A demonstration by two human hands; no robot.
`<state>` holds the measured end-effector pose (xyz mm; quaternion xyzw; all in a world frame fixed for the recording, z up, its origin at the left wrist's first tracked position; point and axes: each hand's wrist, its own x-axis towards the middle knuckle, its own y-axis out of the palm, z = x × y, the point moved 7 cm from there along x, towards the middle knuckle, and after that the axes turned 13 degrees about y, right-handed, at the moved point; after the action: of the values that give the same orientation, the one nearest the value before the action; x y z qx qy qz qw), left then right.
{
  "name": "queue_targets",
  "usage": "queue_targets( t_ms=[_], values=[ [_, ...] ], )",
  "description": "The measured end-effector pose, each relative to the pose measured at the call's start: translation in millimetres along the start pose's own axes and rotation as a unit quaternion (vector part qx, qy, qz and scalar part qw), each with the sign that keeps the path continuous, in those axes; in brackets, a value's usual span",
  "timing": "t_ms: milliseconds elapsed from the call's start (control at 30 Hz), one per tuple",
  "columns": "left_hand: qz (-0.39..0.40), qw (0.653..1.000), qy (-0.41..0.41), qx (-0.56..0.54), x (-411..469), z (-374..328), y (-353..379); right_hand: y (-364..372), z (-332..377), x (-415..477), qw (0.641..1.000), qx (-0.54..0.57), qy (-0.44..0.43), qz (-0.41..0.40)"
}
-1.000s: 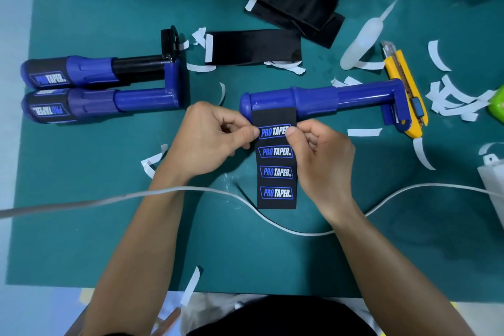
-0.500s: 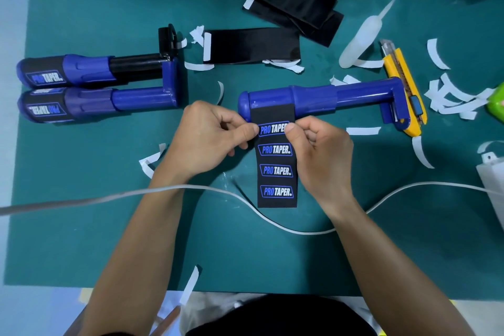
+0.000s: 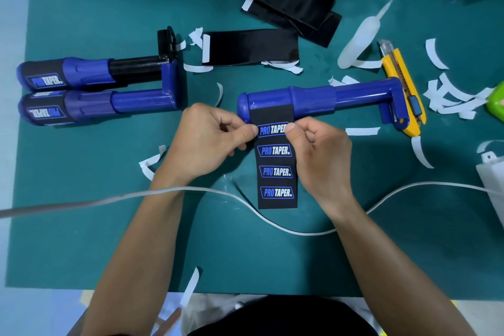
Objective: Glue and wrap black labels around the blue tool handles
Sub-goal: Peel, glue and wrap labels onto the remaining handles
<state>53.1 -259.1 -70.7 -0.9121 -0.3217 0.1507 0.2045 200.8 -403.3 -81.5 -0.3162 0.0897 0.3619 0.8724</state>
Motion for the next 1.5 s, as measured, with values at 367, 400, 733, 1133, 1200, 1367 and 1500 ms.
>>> queue_targets(
  t_ms=[367,400,733,1133,1200,1367,1500],
  values=[
    [-0.010,1.000,-0.003,0.014,-0.8,-0.2,0.2,-0.3,0.6,1.0,1.000,-0.008,-0.017,-0.003],
    [-0.011,1.000,-0.003,0.016,-0.8,0.2,0.2,-0.4,0.7,1.1,1.000,-0.008,-0.018,-0.003],
    [-0.041,0.997,0.021,0.063,-2.4,-2.3,-2.0,-1.3,1.2,0.5,1.000,-0.003,-0.020,-0.001],
    [-0.167,0.984,0.065,0.016,8.1,-12.5,4.3,-0.2,2.6,-0.2,1.000,-0.002,-0.010,0.005],
    [-0.166,0.984,0.065,0.005,9.3,-9.9,4.4,0.1,2.7,0.0,1.000,0.001,-0.007,0.007],
    [-0.171,0.983,0.066,-0.012,11.0,-8.0,5.7,-0.1,0.3,-1.4,1.000,0.010,0.008,0.005],
    [-0.178,0.982,0.062,-0.021,13.1,-6.8,5.2,-4.8,-2.5,-4.9,1.000,0.000,0.023,-0.021]
  ],
)
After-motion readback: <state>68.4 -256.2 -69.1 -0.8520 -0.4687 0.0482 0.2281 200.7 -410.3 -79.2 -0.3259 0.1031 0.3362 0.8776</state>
